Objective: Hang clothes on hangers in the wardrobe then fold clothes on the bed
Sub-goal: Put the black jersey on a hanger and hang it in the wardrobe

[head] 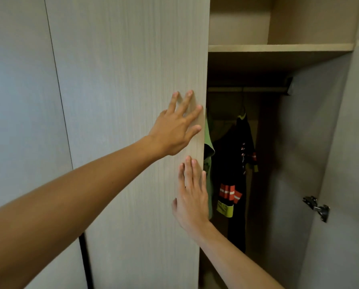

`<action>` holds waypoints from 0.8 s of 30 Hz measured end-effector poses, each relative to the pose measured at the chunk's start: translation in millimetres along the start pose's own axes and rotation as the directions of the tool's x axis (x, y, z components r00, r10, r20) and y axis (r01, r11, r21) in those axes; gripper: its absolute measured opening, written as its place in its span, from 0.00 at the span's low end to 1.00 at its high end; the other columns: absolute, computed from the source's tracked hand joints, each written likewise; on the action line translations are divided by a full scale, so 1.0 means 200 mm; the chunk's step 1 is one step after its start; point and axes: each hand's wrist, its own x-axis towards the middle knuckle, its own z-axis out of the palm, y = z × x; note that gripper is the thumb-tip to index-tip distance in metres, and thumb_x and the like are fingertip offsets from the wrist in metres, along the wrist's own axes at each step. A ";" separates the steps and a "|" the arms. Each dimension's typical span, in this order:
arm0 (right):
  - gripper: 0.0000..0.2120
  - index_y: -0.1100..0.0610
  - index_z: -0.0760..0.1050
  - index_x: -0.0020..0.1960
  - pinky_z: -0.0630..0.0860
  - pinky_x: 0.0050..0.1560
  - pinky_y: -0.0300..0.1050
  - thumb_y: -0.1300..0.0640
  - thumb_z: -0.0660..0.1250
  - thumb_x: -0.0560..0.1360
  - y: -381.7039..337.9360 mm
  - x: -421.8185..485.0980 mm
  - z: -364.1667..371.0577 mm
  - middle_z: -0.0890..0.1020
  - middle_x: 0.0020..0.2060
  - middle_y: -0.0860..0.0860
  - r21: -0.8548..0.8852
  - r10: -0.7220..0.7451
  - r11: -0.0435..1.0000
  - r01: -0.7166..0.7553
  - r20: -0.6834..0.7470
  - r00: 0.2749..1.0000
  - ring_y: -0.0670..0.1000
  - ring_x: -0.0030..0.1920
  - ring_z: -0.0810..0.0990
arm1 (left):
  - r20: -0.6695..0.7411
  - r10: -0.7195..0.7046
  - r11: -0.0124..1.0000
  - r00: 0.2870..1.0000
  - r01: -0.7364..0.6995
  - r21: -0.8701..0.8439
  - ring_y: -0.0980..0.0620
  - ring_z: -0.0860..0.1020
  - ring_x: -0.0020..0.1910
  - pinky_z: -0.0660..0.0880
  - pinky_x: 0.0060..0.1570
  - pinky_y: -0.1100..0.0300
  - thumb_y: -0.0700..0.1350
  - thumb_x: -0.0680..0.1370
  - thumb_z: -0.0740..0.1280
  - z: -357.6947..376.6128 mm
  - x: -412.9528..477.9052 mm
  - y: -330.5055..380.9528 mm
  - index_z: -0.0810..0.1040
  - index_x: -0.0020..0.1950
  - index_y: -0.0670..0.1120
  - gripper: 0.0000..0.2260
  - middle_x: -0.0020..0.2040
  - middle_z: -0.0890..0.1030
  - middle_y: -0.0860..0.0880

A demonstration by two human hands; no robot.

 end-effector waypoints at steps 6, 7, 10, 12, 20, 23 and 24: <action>0.51 0.61 0.40 0.81 0.49 0.78 0.62 0.54 0.73 0.73 0.05 0.09 0.05 0.33 0.78 0.60 -0.014 -0.006 1.000 0.006 0.051 0.999 0.60 0.78 0.32 | 0.056 -0.032 0.999 0.998 0.031 0.021 0.39 0.36 0.80 0.66 0.72 0.38 0.64 0.83 0.44 0.07 0.10 -0.01 0.51 0.82 0.54 0.30 0.82 0.38 0.47; 0.51 0.61 0.40 0.81 0.49 0.78 0.62 0.54 0.73 0.73 0.07 0.11 0.06 0.32 0.78 0.60 -0.014 -0.010 1.000 0.011 0.058 0.998 0.60 0.78 0.31 | 0.062 -0.035 0.999 0.997 0.034 0.025 0.39 0.36 0.80 0.66 0.72 0.39 0.64 0.82 0.44 0.08 0.12 -0.01 0.52 0.82 0.53 0.30 0.82 0.38 0.47; 0.50 0.60 0.40 0.81 0.48 0.78 0.62 0.53 0.72 0.74 0.11 0.14 0.08 0.30 0.77 0.59 -0.022 -0.032 0.999 0.034 0.099 0.995 0.60 0.78 0.30 | 0.081 -0.037 0.998 0.996 0.032 0.061 0.39 0.36 0.80 0.68 0.71 0.39 0.65 0.82 0.43 0.11 0.14 -0.02 0.52 0.82 0.54 0.31 0.82 0.38 0.47; 0.49 0.59 0.41 0.81 0.47 0.78 0.63 0.53 0.72 0.75 0.13 0.16 0.10 0.29 0.77 0.58 -0.030 -0.042 0.998 0.046 0.118 0.992 0.61 0.78 0.30 | 0.094 -0.044 0.997 0.995 0.037 0.073 0.39 0.36 0.80 0.69 0.70 0.39 0.65 0.81 0.42 0.13 0.17 -0.02 0.52 0.82 0.53 0.31 0.82 0.38 0.47; 0.49 0.57 0.45 0.81 0.46 0.77 0.65 0.51 0.74 0.73 0.18 0.19 0.19 0.30 0.78 0.56 -0.031 -0.037 0.999 0.043 0.167 0.985 0.60 0.78 0.31 | 0.138 -0.072 0.986 0.988 0.050 0.160 0.37 0.35 0.79 0.72 0.67 0.39 0.68 0.79 0.40 0.17 0.23 -0.03 0.54 0.82 0.53 0.35 0.82 0.38 0.46; 0.50 0.57 0.45 0.81 0.47 0.77 0.65 0.51 0.74 0.72 0.18 0.19 0.20 0.30 0.78 0.56 -0.020 -0.036 0.999 0.039 0.147 0.988 0.60 0.78 0.32 | 0.130 -0.059 0.982 0.990 0.034 0.185 0.37 0.35 0.79 0.73 0.66 0.40 0.67 0.80 0.41 0.17 0.23 -0.05 0.53 0.82 0.53 0.33 0.82 0.37 0.46; 0.50 0.58 0.45 0.81 0.47 0.77 0.65 0.51 0.74 0.72 0.18 0.19 0.20 0.30 0.78 0.56 -0.014 -0.040 0.999 0.043 0.152 0.988 0.60 0.78 0.32 | 0.136 -0.059 0.982 0.989 0.033 0.188 0.37 0.35 0.79 0.73 0.66 0.40 0.67 0.80 0.43 0.17 0.22 -0.05 0.53 0.82 0.53 0.32 0.82 0.37 0.46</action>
